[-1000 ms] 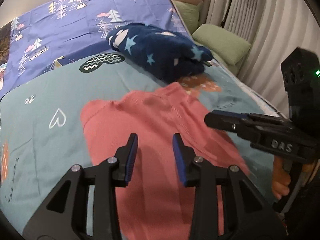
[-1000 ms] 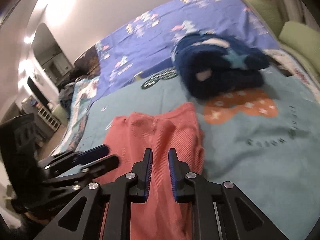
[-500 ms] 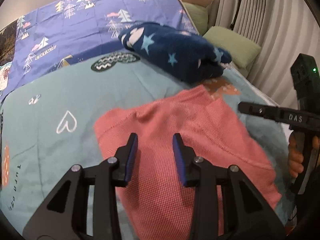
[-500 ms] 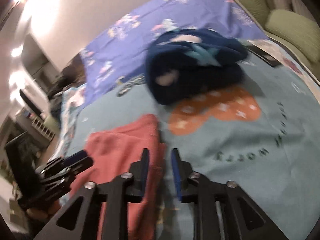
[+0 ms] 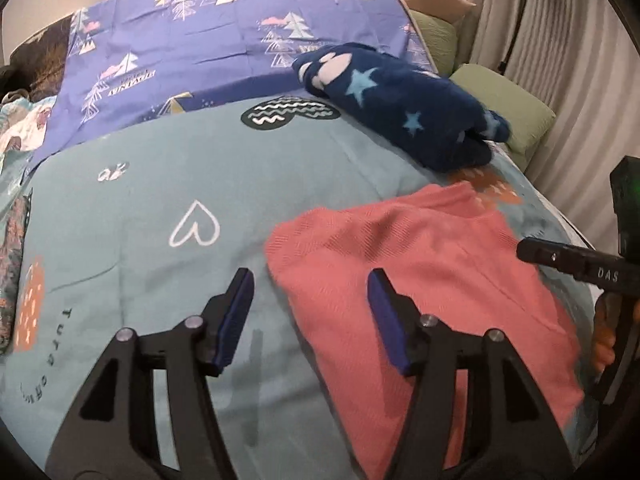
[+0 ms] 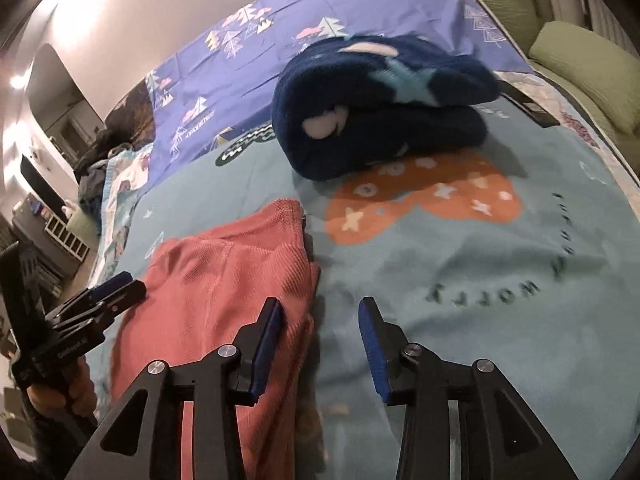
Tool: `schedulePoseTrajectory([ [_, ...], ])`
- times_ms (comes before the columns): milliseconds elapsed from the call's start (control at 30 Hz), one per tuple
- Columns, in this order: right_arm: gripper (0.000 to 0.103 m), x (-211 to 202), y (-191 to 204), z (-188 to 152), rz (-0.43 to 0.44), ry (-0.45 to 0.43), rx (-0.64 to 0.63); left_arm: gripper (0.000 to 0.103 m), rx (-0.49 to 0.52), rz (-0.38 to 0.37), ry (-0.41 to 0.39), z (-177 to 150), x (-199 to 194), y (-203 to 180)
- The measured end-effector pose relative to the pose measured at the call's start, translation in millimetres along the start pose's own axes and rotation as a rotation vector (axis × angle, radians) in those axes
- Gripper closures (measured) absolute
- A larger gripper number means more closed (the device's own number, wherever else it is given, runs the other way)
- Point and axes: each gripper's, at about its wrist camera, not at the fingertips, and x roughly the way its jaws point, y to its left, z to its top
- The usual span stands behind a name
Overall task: Fold small clothes
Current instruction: 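Lay the shirt down and smooth it flat with both grippers open, then grasp the folded coral shirt with both grippers and lift it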
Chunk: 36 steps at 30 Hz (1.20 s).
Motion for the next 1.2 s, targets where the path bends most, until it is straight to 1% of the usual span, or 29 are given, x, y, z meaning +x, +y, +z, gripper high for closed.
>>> schedulePoseTrajectory([
  [33, 0.063, -4, -3, 4, 0.014, -0.004, 0.001, 0.043, 0.006, -0.011, -0.004, -3, -7, -3],
  [67, 0.063, -12, -1, 1, 0.028, -0.01, -0.002, 0.043, 0.01, -0.015, -0.006, -5, -11, -5],
  [233, 0.063, -45, 24, -27, 0.127, -0.034, -0.08, 0.043, 0.034, -0.044, -0.017, -20, -39, -22],
  [300, 0.063, -54, 31, -37, 0.154, -0.024, -0.102, 0.043, 0.049, -0.051, -0.009, -28, -45, -28],
  [333, 0.063, -53, 34, -43, 0.163, -0.005, -0.11, 0.043, 0.055, -0.053, -0.002, -32, -47, -31],
  [400, 0.063, -48, 35, -52, 0.152, 0.033, -0.109, 0.043, 0.07, -0.05, 0.018, -42, -47, -35],
  [467, 0.063, -41, 27, -64, 0.109, 0.08, -0.096, 0.042, 0.075, -0.038, 0.042, -53, -47, -39],
  [533, 0.064, -29, 19, -74, 0.03, 0.129, -0.086, 0.042, 0.076, -0.043, 0.062, -63, -45, -40],
  [600, 0.064, -35, 16, -75, 0.053, 0.11, -0.078, 0.042, 0.086, -0.028, 0.101, -76, -39, -40],
  [667, 0.061, -40, 15, -70, 0.064, 0.101, -0.073, 0.041, 0.069, -0.035, 0.106, -83, -38, -37],
  [733, 0.048, -44, 9, -61, 0.101, 0.071, -0.044, 0.041, 0.044, -0.052, 0.109, -81, -41, -33],
  [767, 0.038, -43, 3, -55, 0.129, 0.066, -0.018, 0.041, 0.031, -0.059, 0.109, -78, -42, -31],
  [800, 0.036, -41, -1, -52, 0.146, 0.07, 0.001, 0.04, 0.023, -0.064, 0.106, -77, -42, -29],
  [833, 0.035, -35, -9, -45, 0.175, 0.09, 0.032, 0.04, 0.012, -0.073, 0.104, -75, -41, -26],
  [867, 0.035, -29, -14, -40, 0.195, 0.108, 0.047, 0.037, 0.002, -0.086, 0.103, -73, -39, -23],
  [933, 0.035, -18, -21, -36, 0.233, 0.144, 0.062, 0.034, -0.039, -0.139, 0.113, -70, -31, -12],
  [1000, 0.035, -4, -26, -30, 0.301, 0.177, 0.07, 0.032, -0.085, -0.231, 0.141, -68, -18, 0],
  [1033, 0.035, -1, -28, -27, 0.327, 0.182, 0.069, 0.032, -0.095, -0.281, 0.14, -66, -14, 4],
  [1100, 0.035, 7, -27, -18, 0.378, 0.199, 0.056, 0.032, -0.093, -0.338, 0.133, -60, -7, 8],
  [1200, 0.035, 28, -17, -2, 0.437, 0.239, -0.007, 0.032, -0.109, -0.427, 0.133, -48, 6, 11],
])
